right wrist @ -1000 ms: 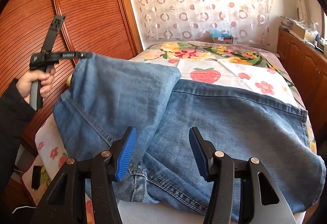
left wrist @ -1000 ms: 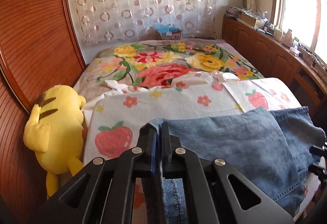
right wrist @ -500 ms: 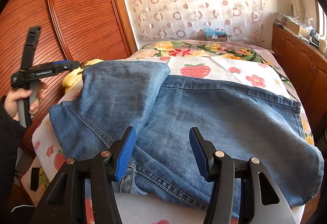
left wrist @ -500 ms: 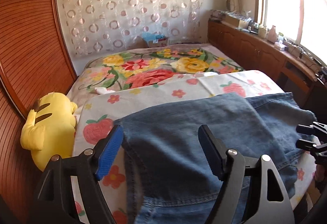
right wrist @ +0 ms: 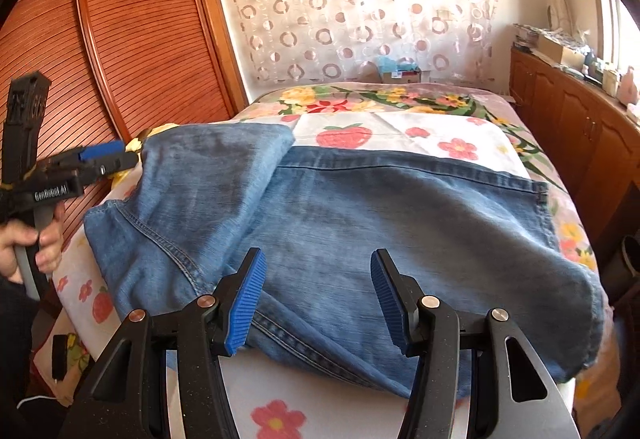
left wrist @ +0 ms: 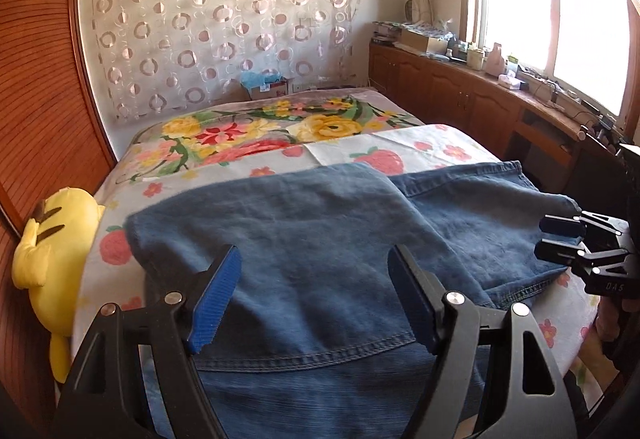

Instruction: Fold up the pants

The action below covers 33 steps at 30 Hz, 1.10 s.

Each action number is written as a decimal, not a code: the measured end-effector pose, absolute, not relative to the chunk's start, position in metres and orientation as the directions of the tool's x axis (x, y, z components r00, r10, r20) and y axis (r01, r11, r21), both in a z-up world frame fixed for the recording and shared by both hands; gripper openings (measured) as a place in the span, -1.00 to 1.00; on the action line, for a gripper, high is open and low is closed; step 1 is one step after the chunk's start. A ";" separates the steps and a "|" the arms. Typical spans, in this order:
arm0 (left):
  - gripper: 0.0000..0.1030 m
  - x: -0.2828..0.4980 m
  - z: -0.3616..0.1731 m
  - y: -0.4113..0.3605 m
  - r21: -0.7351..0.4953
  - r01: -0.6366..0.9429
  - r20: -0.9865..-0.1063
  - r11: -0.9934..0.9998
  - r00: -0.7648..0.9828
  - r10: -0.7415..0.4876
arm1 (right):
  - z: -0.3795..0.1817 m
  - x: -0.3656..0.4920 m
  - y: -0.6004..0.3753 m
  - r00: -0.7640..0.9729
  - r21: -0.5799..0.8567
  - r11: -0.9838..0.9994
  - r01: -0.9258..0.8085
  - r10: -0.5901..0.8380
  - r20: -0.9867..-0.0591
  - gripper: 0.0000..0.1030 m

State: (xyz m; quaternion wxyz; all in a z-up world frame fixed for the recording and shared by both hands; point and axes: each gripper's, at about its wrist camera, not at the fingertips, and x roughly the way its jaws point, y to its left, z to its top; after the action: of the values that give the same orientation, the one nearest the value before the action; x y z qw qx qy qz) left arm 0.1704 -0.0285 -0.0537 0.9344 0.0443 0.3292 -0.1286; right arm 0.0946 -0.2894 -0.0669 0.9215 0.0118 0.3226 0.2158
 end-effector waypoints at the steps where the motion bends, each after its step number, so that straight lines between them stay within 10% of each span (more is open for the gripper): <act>1: 0.49 0.170 -0.058 -0.033 -0.015 0.278 -0.633 0.961 0.741 -0.224 | -0.067 0.093 -0.292 0.702 0.158 0.910 -0.384 0.399 -0.590 0.10; 33: 0.49 0.123 -0.068 -0.109 -0.015 0.394 -0.645 0.919 0.699 -0.310 | -0.072 0.052 -0.407 0.774 0.155 0.987 -0.046 0.133 -0.620 0.10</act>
State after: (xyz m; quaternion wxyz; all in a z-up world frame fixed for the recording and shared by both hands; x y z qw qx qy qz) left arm 0.1226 -0.1085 -0.0678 0.9196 0.0622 0.3375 -0.1912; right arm 0.0516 -0.4070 -0.0724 0.9394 0.0656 0.3331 0.0475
